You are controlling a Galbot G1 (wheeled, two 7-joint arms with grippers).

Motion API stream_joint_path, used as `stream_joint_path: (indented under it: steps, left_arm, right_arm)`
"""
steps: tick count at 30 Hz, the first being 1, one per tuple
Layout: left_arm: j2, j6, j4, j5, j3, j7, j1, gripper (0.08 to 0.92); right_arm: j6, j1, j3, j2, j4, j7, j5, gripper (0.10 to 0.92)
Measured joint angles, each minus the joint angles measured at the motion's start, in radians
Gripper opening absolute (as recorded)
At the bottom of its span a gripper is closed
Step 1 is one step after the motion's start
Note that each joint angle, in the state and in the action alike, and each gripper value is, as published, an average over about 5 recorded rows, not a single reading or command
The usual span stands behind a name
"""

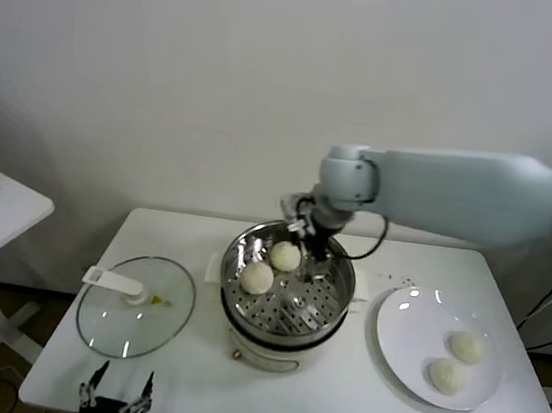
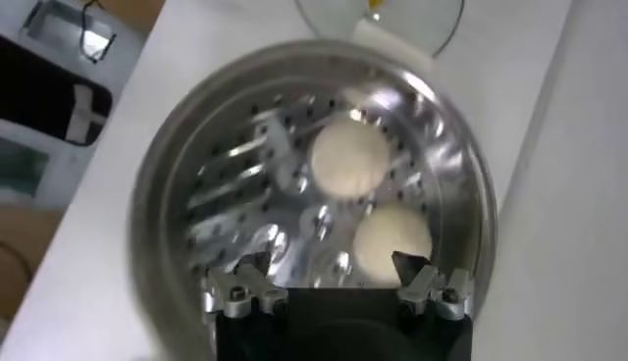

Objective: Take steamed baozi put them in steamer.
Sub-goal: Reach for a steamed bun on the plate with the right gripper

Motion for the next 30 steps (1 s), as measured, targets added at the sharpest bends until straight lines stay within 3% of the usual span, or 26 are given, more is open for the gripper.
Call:
stream_joint_path:
  steps: [14, 22, 30]
  left_arm:
    - [-0.003, -0.008, 0.004, 0.016, 0.01, -0.002, 0.002, 0.823]
    - [-0.012, -0.005, 0.005, 0.026, 0.013, -0.002, 0.002, 0.823]
    - [-0.019, -0.002, 0.009, 0.038, 0.008, -0.003, 0.005, 0.823]
  right_arm:
    - [0.076, 0.104, -0.205, -0.386, 0.141, -0.051, -0.201, 0.823]
    - [0.099, -0.089, -0.114, -0.552, 0.116, -0.05, -0.356, 0.823]
    - [0.126, -0.34, 0.07, -0.622, 0.048, -0.055, -0.476, 0.823]
